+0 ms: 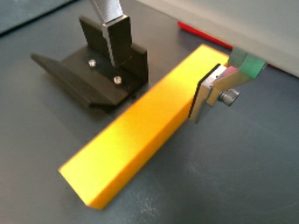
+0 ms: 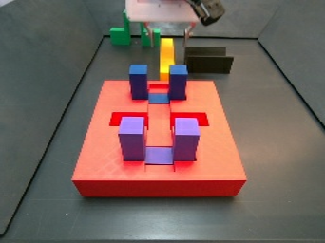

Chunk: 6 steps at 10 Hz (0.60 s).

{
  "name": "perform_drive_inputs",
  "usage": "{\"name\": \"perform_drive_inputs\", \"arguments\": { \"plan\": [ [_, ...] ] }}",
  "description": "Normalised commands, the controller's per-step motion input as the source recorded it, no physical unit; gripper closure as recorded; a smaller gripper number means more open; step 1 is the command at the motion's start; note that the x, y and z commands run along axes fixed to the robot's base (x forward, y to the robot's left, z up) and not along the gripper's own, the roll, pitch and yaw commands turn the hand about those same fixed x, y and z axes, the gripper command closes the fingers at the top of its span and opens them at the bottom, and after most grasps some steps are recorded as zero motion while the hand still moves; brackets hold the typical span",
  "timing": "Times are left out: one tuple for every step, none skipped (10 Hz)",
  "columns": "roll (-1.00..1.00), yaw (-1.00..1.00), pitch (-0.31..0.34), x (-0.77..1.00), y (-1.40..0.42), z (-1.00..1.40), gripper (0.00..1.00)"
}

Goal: Pick up the yellow object. Move up. Move to above the board. Insert the yellow object.
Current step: Pick up the yellow object.

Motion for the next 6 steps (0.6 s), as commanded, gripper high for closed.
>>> {"name": "perform_drive_inputs", "arguments": {
  "plan": [
    [-0.14,-0.08,-0.061,0.0,0.0,-0.47,0.0],
    [-0.18,-0.13,-0.076,-0.02,0.0,-0.41,0.0],
    [-0.17,-0.14,-0.077,0.0,0.0,-0.45,0.0],
    [-0.19,-0.14,-0.09,0.0,0.0,-0.43,0.0],
    [-0.25,-0.13,-0.084,-0.01,0.09,-0.29,0.0],
    [-0.28,-0.11,-0.073,0.0,0.13,-0.23,0.0]
  ]
}}
